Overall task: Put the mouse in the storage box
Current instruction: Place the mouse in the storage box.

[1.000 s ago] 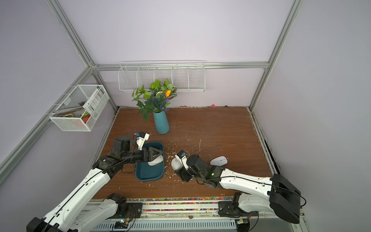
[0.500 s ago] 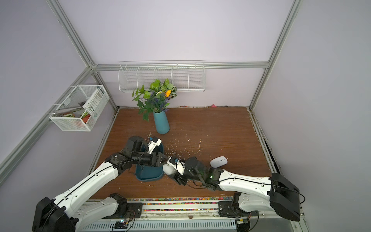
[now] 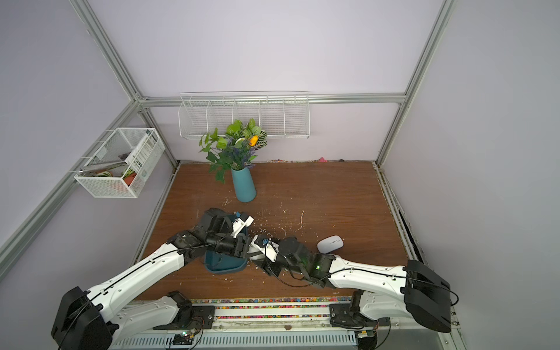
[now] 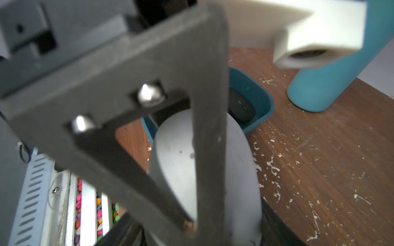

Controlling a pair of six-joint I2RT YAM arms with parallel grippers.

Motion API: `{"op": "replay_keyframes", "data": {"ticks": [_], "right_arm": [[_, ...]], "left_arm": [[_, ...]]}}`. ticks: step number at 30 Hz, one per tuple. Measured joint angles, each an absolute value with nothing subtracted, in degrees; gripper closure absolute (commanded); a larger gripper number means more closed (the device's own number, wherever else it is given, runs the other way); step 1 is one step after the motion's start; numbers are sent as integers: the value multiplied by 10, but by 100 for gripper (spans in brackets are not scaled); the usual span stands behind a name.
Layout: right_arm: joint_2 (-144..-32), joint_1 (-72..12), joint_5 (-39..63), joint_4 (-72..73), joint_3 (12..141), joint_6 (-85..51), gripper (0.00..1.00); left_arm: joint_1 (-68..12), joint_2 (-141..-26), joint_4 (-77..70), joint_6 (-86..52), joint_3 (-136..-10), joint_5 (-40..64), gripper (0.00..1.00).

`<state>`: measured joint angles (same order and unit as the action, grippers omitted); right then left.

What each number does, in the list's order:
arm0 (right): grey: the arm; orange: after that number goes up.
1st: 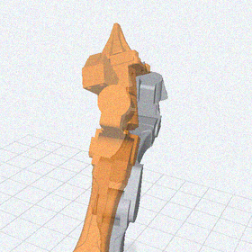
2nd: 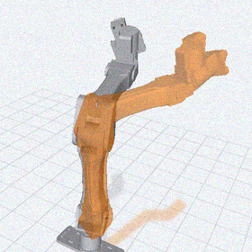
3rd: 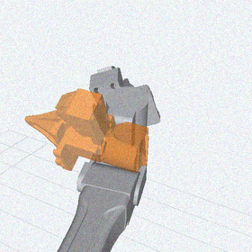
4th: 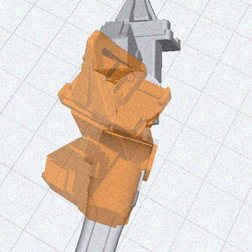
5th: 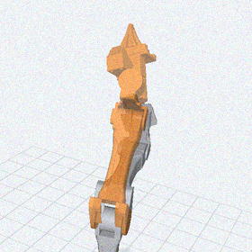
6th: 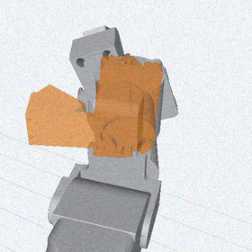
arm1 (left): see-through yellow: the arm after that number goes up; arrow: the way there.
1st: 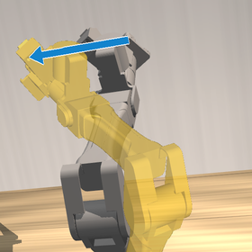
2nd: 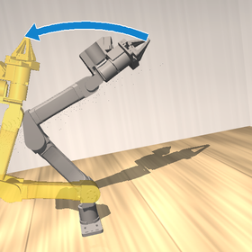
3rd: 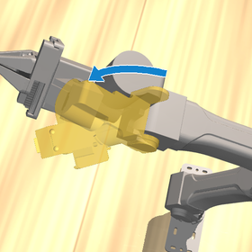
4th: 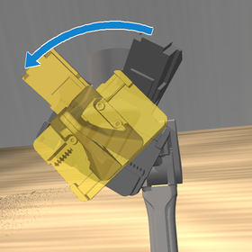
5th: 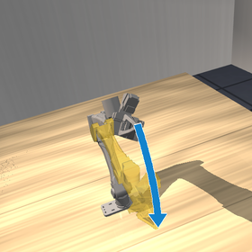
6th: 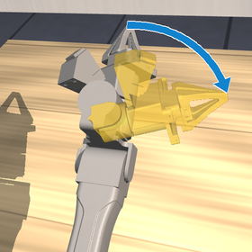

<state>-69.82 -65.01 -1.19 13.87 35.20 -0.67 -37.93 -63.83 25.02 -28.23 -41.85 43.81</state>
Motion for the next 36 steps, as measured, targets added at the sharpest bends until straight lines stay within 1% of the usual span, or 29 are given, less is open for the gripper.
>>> {"op": "replay_keyframes", "data": {"ticks": [5, 9, 10, 12, 13, 15, 16, 17, 20, 24, 29, 32, 36], "right_arm": [[-716, -650, -15, 144, 352, 1, 39], [-723, -650, -15, 147, 352, 3, 38], [-724, -650, -15, 147, 352, 3, 34], [-725, -650, -15, 149, 352, 4, 17], [-727, -650, -16, 153, 352, 7, 12], [-728, -650, -20, 161, 352, 6, 4], [-728, -651, -26, 164, 352, 5, 2], [-728, -652, -34, 169, 350, 3, 1], [-722, -652, -71, 194, 328, -8, 1], [-692, -652, -113, 214, 278, -22, 1], [-683, -647, -143, 232, 264, -37, 2], [-683, -641, -151, 243, 264, -43, 2], [-682, -636, -153, 255, 259, -50, 2]], "left_arm": [[-380, -639, 254, -281, -418, 434, 54], [-380, -639, 256, -281, -418, 426, 73], [-380, -639, 257, -281, -418, 425, 79], [-380, -638, 258, -280, -418, 423, 89], [-380, -637, 259, -280, -418, 421, 91], [-380, -636, 262, -279, -419, 414, 93], [-380, -634, 266, -279, -419, 406, 94], [-380, -630, 272, -279, -419, 397, 95], [-380, -613, 303, -282, -429, 348, 98], [-368, -559, 333, -305, -439, 249, 99], [-293, -479, 323, -372, -388, 168, 99], [-285, -478, 324, -398, -356, 138, 98], [-281, -513, 320, -415, -348, 121, 99]]}}
